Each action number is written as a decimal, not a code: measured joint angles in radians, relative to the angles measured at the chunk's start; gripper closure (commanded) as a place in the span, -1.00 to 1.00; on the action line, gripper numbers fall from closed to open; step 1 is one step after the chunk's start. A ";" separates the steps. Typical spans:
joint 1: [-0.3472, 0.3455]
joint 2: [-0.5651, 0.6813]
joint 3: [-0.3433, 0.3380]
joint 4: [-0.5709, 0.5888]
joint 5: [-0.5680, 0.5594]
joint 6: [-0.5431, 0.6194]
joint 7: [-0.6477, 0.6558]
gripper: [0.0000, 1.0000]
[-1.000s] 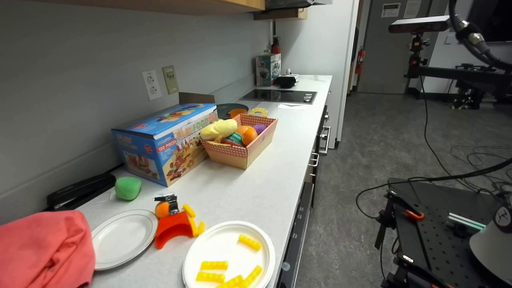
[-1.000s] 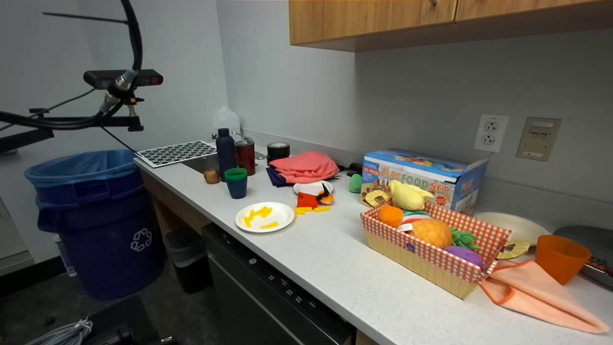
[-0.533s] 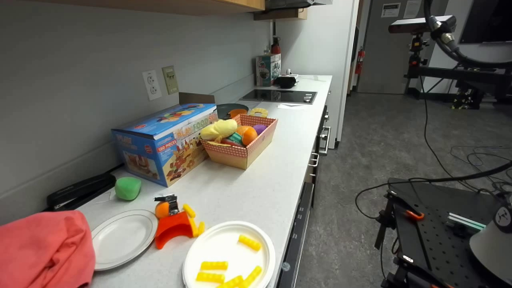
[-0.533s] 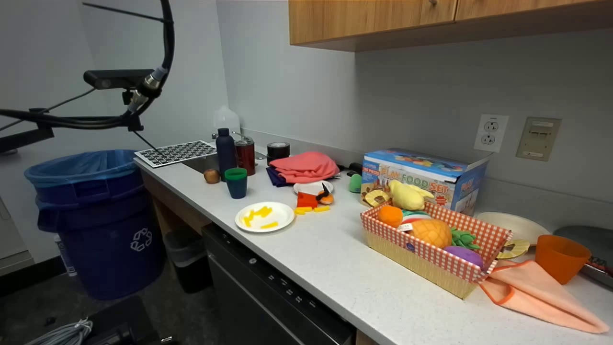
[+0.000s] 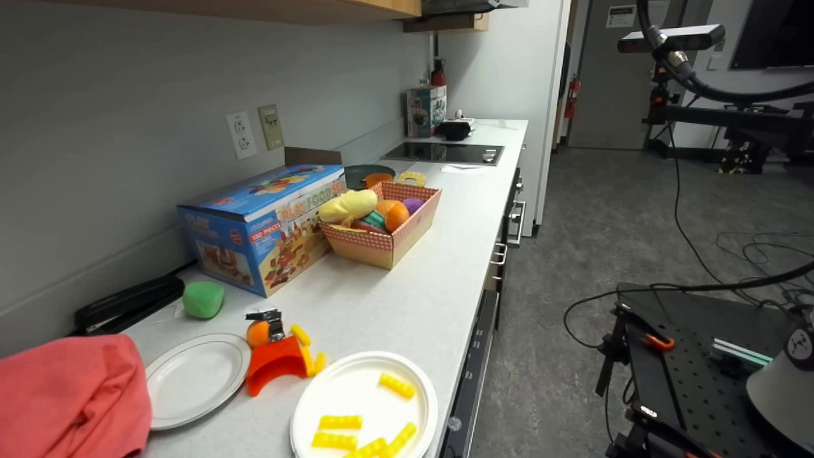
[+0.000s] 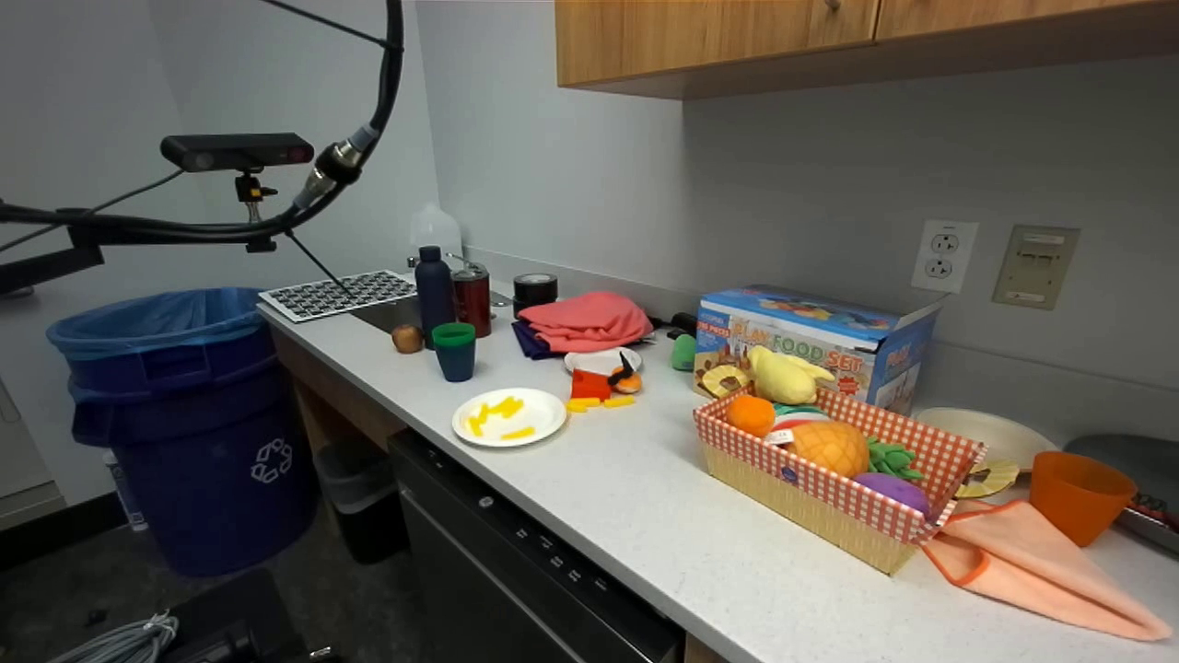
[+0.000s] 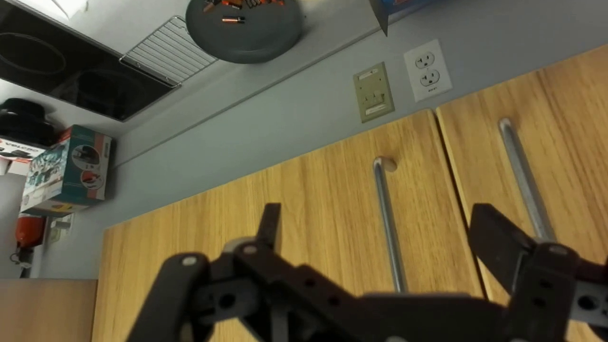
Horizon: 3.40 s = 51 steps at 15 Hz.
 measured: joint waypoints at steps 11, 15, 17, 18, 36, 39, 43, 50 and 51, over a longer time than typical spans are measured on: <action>0.010 0.104 -0.040 0.128 -0.054 -0.007 0.028 -1.00; 0.015 0.110 -0.042 0.149 -0.073 -0.035 0.040 -1.00; 0.017 0.110 -0.042 0.155 -0.074 -0.044 0.044 -1.00; 0.018 0.110 -0.042 0.156 -0.074 -0.046 0.044 -1.00; 0.018 0.111 -0.039 0.143 0.008 -0.025 -0.050 -1.00; 0.017 0.112 -0.040 0.143 0.006 -0.010 -0.060 -1.00; 0.017 0.114 -0.040 0.143 0.002 -0.010 -0.059 -1.00; 0.017 0.115 -0.040 0.143 0.002 -0.010 -0.059 -1.00; 0.017 0.115 -0.040 0.143 0.002 -0.010 -0.059 -1.00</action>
